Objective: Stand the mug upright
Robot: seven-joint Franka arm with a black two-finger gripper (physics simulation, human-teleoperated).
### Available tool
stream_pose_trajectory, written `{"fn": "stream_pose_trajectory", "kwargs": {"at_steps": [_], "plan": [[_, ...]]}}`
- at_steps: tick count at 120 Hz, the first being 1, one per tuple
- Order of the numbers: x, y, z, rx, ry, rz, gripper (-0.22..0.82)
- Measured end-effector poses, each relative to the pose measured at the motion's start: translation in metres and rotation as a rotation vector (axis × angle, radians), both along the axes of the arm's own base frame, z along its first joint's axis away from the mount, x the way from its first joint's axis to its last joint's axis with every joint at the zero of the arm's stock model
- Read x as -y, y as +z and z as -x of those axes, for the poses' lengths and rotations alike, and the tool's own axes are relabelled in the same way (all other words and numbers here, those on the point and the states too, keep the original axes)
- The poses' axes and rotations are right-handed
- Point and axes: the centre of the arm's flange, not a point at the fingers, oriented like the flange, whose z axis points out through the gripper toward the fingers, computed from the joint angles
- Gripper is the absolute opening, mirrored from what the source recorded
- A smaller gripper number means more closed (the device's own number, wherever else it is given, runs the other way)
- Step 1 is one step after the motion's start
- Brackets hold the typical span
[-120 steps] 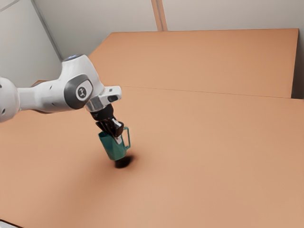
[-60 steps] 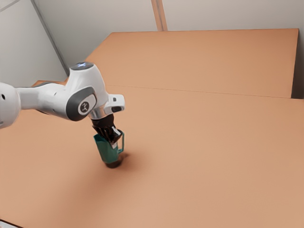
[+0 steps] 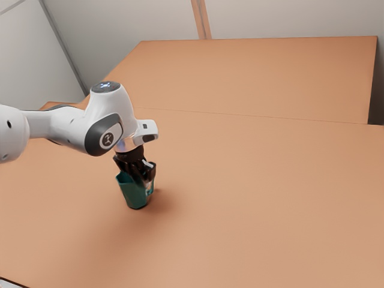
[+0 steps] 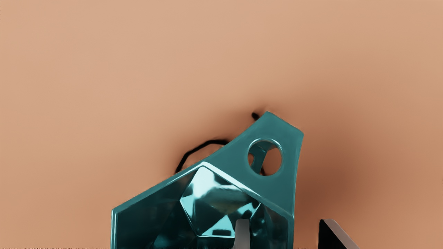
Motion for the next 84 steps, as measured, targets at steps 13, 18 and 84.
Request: {"fn": "stream_pose_trajectory", "kwargs": {"at_steps": [13, 18, 84], "plan": [[0.0, 0.003, 0.001, 0.002, 0.013, 0.0, 0.33], [0.0, 0.005, 0.001, 0.005, 0.016, 0.0, 0.38], [-0.036, 0.205, -0.053, 0.158, 0.039, -0.043, 0.59]]}}
